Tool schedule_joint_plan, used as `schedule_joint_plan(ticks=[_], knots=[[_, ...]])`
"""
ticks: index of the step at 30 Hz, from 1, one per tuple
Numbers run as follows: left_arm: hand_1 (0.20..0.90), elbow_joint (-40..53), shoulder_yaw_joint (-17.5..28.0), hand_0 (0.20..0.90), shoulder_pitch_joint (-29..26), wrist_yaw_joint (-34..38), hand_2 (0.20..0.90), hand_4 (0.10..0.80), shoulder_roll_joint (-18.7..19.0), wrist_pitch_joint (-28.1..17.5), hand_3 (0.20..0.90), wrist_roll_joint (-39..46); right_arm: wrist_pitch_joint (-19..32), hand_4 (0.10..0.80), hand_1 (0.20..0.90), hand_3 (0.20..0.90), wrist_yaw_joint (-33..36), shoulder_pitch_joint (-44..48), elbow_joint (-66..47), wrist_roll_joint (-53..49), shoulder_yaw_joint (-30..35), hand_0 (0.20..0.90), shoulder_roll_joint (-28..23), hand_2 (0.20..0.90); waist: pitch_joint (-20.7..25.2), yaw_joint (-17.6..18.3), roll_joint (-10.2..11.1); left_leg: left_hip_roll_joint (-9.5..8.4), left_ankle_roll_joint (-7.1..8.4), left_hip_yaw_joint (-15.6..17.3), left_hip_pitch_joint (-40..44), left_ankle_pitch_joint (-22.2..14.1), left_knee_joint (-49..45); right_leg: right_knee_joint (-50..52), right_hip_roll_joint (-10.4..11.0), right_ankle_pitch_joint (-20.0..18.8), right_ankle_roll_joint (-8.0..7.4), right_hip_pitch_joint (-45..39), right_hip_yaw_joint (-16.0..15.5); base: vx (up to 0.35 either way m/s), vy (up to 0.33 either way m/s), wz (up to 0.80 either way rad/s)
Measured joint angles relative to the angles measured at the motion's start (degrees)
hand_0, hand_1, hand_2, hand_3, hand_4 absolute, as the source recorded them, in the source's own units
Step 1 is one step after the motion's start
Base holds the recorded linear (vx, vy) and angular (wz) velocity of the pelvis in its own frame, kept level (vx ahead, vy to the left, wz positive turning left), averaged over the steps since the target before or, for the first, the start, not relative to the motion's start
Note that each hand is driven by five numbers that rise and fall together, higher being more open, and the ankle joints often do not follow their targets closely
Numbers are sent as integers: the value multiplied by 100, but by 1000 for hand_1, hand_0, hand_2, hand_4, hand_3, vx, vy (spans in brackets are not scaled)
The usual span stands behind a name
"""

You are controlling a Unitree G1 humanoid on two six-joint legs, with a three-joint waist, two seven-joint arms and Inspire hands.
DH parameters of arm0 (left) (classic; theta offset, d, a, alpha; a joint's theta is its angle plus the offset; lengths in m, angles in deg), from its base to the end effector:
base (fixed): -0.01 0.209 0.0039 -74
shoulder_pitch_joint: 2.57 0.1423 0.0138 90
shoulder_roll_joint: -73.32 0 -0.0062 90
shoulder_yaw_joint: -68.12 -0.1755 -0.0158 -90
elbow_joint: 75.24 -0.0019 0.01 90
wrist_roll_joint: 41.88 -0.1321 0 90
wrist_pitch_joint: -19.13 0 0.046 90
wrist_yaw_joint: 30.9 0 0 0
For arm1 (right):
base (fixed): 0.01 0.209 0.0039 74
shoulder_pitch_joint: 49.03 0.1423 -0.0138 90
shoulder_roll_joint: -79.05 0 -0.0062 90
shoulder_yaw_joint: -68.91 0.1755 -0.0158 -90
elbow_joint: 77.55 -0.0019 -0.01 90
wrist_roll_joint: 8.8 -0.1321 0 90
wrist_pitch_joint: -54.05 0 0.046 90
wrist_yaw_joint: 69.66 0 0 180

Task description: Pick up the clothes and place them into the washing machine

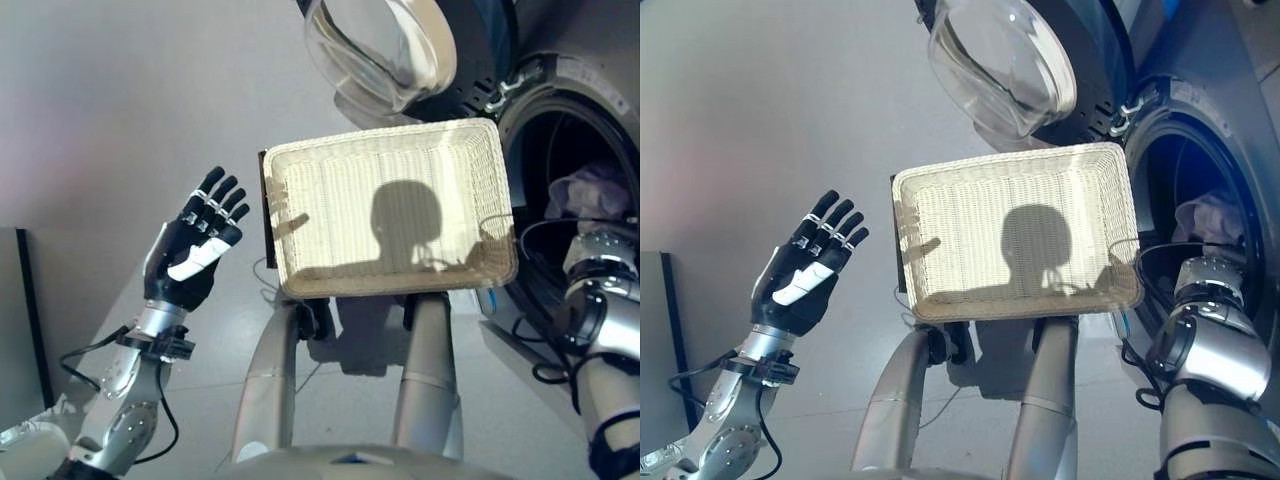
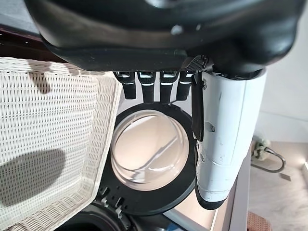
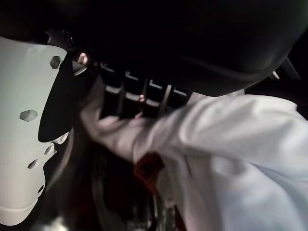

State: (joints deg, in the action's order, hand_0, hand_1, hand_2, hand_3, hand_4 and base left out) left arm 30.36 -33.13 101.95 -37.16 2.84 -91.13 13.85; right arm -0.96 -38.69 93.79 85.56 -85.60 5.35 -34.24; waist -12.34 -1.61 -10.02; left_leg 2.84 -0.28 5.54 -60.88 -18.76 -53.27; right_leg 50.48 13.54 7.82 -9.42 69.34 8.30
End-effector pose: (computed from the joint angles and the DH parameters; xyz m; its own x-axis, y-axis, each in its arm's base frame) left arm 0.1470 0.2149 0.0808 0.9512 -0.1940 0.2401 0.2774 0.8783 -0.3895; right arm 0.2706 -0.3580 0.1570 0.1788 -0.8849 -0.4301 0.4481 -0.3159 0.8363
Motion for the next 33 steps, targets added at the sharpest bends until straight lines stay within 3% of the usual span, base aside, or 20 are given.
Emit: schedule_joint_plan(ticks=[5, 8, 14, 22, 28, 33], knots=[[900, -26, -8, 900, 20, -30, 900, 800, 18, -5, 900, 24, 7, 800, 900, 900, -100, -60, -271, 42, 0, 900, 217, 900, -2, 31, 3, 44, 19, -13, 77, -5, 93, -135, -35, -17, 27, -80, -43, -49, 23, -6], [900, -46, -12, 900, 35, -105, 900, 800, 23, -7, 900, 22, -71, 800, 900, 900, -62, -183, -237, 570, -399, 900, 352, 900, -3, 56, 9, 38, 25, -12, 191, 109, 322, -401, -29, -173, 36, -232, -94, 1, 28, -6], [900, -314, -54, 900, 27, -244, 900, 800, 40, -21, 900, -32, -670, 800, 900, 900, 5, -566, -245, 1669, -1114, 900, 533, 900, -15, 58, 28, -2, -9, 41, 769, 511, 1187, -1389, -32, -608, 25, -906, -225, 48, 17, -5], [900, -806, -127, 900, -40, -314, 900, 800, 3, -25, 900, -131, -1013, 800, 900, 900, -255, -1061, -259, 2617, -1574, 900, 1274, 900, -90, 103, 246, -44, 124, -158, 1937, 1095, 2500, -2506, -32, -1009, 131, -2133, -612, 78, 1, 5], [900, -861, -125, 900, -52, -457, 900, 800, 23, -29, 900, -239, -1131, 800, 900, 900, -358, -1210, -240, 2688, -1568, 900, 1410, 900, -65, 88, 491, -71, 111, -258, 2281, 1326, 2954, -3095, -14, -1245, 127, -2636, -820, 55, -11, 8], [900, -1002, -126, 900, -20, -463, 900, 800, 23, -25, 900, -255, -1273, 800, 900, 900, -482, -1410, -201, 2813, -1661, 900, 1550, 900, -73, 82, 522, -80, 104, -257, 2638, 1440, 3289, -3587, -27, -1423, 109, -3082, -922, 17, -14, -1]])
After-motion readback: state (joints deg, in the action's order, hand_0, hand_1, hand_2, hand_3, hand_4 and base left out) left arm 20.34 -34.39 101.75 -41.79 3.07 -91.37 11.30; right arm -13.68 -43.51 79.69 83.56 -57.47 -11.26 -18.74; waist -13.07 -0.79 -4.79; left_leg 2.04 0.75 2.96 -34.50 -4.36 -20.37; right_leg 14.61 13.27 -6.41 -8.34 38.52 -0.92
